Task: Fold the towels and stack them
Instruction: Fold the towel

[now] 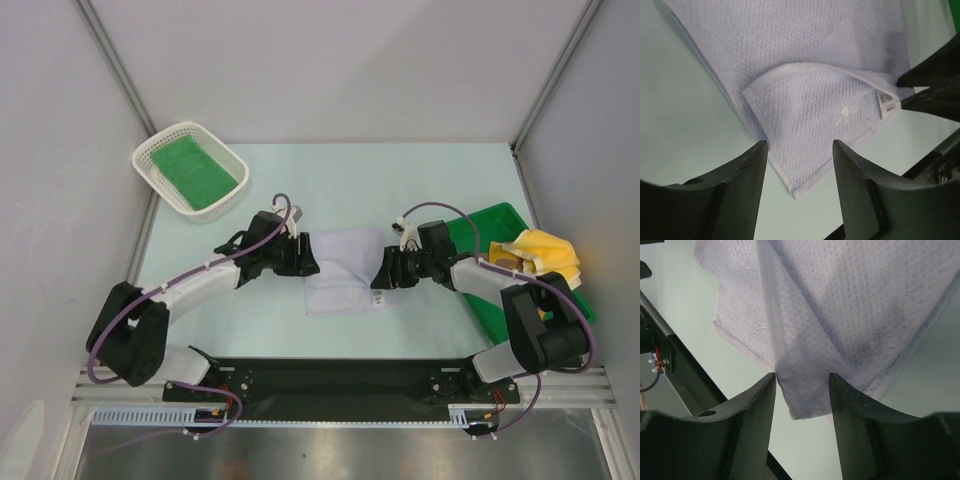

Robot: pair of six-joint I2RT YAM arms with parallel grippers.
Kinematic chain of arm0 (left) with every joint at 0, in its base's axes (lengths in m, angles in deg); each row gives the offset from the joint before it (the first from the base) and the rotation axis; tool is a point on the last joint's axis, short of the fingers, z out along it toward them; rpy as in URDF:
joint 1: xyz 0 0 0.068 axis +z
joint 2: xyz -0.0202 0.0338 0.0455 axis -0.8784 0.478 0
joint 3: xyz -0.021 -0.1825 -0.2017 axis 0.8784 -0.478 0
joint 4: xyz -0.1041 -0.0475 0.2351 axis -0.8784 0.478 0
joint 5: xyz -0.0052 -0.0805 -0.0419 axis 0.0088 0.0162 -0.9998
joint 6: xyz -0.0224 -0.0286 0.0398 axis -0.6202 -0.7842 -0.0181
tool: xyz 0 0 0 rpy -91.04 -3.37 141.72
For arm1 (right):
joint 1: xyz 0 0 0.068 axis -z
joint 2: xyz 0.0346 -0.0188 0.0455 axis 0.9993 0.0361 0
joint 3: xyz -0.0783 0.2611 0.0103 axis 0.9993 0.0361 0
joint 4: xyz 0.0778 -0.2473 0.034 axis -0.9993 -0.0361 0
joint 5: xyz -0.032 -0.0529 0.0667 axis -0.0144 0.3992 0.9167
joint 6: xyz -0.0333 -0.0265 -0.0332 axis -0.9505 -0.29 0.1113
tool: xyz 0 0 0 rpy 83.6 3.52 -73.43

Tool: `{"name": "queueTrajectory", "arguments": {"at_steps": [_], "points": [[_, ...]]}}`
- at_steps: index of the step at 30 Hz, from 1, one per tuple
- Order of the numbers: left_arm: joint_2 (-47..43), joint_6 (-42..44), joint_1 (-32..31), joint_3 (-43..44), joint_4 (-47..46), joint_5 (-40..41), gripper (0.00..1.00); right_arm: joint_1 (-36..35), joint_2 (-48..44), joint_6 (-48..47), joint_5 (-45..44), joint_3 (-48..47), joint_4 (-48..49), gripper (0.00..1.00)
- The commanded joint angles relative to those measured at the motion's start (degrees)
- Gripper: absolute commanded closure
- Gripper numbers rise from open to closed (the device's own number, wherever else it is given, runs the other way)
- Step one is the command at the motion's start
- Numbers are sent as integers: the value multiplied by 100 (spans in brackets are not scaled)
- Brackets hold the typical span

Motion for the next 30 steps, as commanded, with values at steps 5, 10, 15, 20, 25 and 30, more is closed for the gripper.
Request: {"name": "queueTrajectory", "arguments": {"at_steps": [5,10,15,20,25,30], "points": [[987,-79,96,802,-118,-157,41,-14,-416,-75,-636,52,-97,51],[1137,-88,79,671,-189,-342,42,-23,-591,-101,-795,69,-194,61],[962,-79,70,442,-207,-273,42,-58,-697,-67,-900,157,-203,82],[882,-53,53,310,-356,-342,41,-137,-706,-23,-866,210,-211,85],[1066,-26,61,301,-680,-509,41,-242,-802,-5,-935,289,-229,79],[1154,-17,61,327,-919,-755,40,-251,-899,21,-953,351,-229,76]]}}
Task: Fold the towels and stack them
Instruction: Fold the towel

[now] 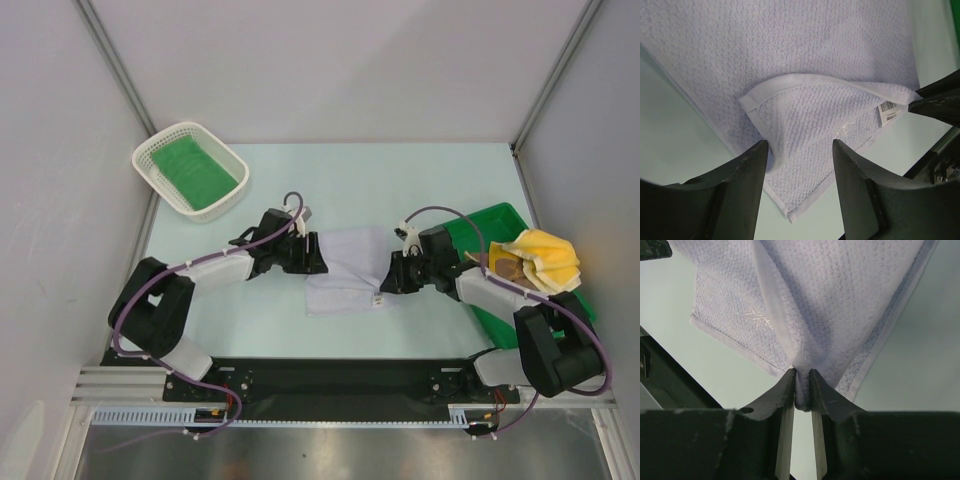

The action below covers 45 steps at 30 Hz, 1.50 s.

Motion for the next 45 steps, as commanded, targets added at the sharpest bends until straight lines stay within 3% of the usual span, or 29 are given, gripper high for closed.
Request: {"name": "queueTrajectory", "arguments": {"at_steps": [1,12,21,30,45], "points": [[79,31,5,67,-353,-308,40,-22,-167,17,-70,8,44,76],[677,75,4,630,333,-88,40,-30,-220,8,-176,-54,-70,66],[396,101,5,543,-378,-781,39,-4,-272,0,-202,-72,-114,64],[-17,145,-57,-63,-1099,-1459,38,14,-483,140,-263,-194,-281,58],[-1063,154,-321,-1293,-1319,-1196,39,101,-730,254,-632,-116,-589,55]]}}
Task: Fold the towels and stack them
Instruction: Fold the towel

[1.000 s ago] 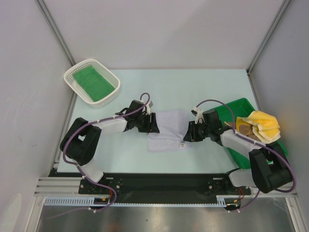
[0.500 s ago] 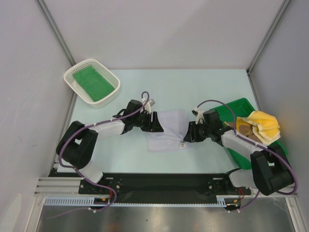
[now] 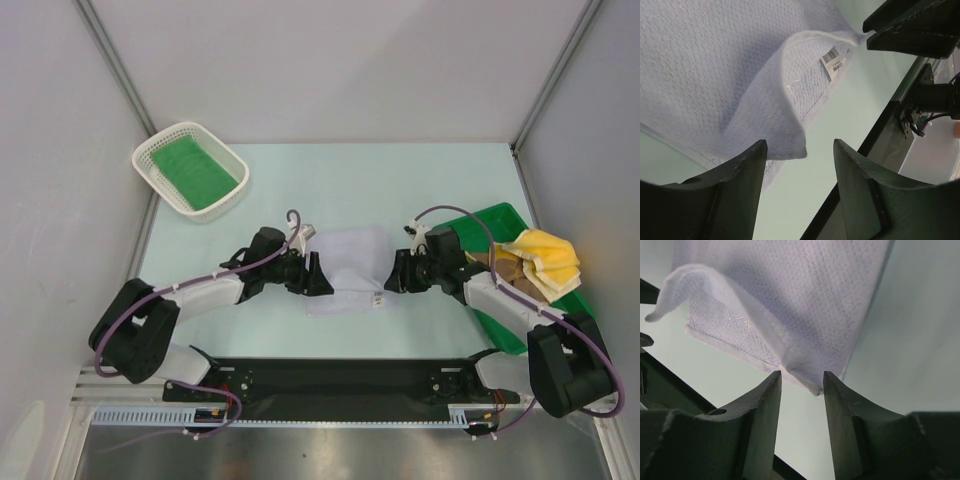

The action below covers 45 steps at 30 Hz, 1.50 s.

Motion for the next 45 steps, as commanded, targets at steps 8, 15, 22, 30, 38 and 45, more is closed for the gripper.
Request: {"name": "queueTrajectory", "arguments": {"at_steps": [8,15,22,30,38,45], "points": [[-962,53,-98,-590,296,862,40,71,-183,141,-308,-175,-297,55],[-1464,-175,-98,-196,1456,2005,38,97,-245,597,-685,-333,-675,55],[-992,-509,-107,-230,1291,1848,42,80,-8,914,-888,-377,-824,57],[-744,-755,-203,-564,868,1734,43,-131,98,1081,-1019,-61,-798,64],[-657,-475,120,261,1597,2392,36,-166,221,1187,-1221,238,-631,78],[318,-211,886,1553,1721,2138,36,-175,186,1108,-1406,230,-754,81]]}}
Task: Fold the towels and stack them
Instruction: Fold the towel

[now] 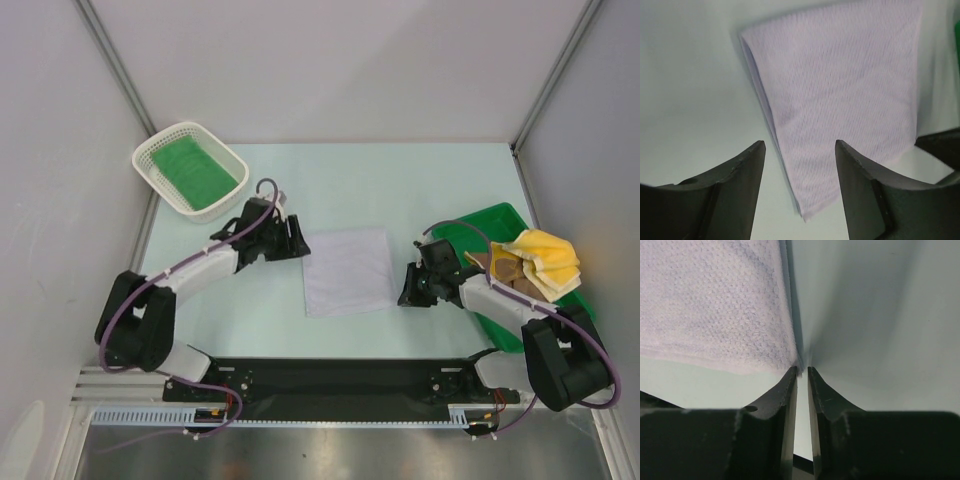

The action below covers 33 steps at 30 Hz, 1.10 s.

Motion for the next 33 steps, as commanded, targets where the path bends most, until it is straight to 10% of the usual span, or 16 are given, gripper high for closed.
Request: {"name": "queueTrajectory", "arguments": {"at_steps": [1,24,33], "points": [[552,353,303,555,59,-19,36,-22,-63,-29,-327,-26,-61,81],[2558,1171,831,1759,-732,-1215,41,-347,-21,288,-36,-405,290,83],[2919,1426,892,2217,-327,-1145,90,-540,270,323,-529,35,527,85]]}}
